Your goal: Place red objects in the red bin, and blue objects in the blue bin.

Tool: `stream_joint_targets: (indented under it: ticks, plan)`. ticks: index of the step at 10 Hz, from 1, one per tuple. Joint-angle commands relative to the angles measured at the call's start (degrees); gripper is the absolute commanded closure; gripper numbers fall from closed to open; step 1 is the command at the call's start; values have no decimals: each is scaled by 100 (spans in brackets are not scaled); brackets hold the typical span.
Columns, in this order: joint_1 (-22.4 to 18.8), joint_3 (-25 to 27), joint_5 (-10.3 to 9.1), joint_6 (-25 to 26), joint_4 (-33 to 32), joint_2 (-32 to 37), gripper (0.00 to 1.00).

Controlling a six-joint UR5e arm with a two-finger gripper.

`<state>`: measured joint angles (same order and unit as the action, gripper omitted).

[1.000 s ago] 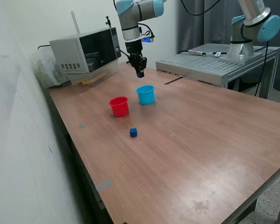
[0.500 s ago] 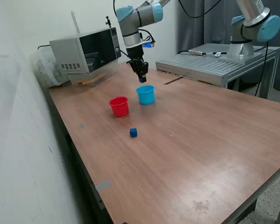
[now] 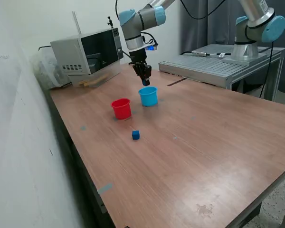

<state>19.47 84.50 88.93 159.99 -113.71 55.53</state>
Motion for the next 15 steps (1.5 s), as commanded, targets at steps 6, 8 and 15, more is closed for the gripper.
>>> stream_joint_targets:
  ticks: [6, 8, 15]
  plan:
    - [40, 58, 19, 14, -19, -7, 0]
    - [-21, 84, 11, 14, -107, 2, 0]
    - [-1795, 216, 2, -2393, -853, 397, 0]
